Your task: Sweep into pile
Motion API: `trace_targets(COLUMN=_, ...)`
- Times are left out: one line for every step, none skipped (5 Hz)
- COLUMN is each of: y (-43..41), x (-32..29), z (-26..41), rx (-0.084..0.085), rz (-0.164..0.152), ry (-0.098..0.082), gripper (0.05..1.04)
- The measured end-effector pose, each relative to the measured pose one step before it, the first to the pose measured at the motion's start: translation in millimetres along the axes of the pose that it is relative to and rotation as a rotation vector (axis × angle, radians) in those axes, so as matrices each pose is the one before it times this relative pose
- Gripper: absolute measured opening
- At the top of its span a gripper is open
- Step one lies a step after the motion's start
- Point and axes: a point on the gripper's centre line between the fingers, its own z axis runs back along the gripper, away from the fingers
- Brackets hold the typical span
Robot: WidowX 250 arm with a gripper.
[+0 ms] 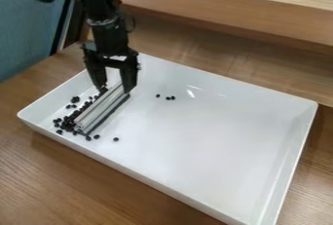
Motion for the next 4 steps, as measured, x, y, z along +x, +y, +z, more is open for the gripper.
trace_targets(y=-10.98, x=4.52, z=17.61, rx=0.0042, rz=-0.0156, ry=-0.031, gripper=1.001)
trace_targets(y=-13.73, x=4.16, z=7.85, rx=0.0003, rz=-0.0373, ry=0.0073, gripper=1.001)
trace_targets(y=-16.93, x=1.05, z=-0.43, rx=0.0015, rz=-0.0466, ry=0.0208, gripper=1.001)
trace_targets(y=-15.66, x=4.28, z=6.3, rx=0.0067, rz=-0.0453, ry=-0.0184, gripper=1.001)
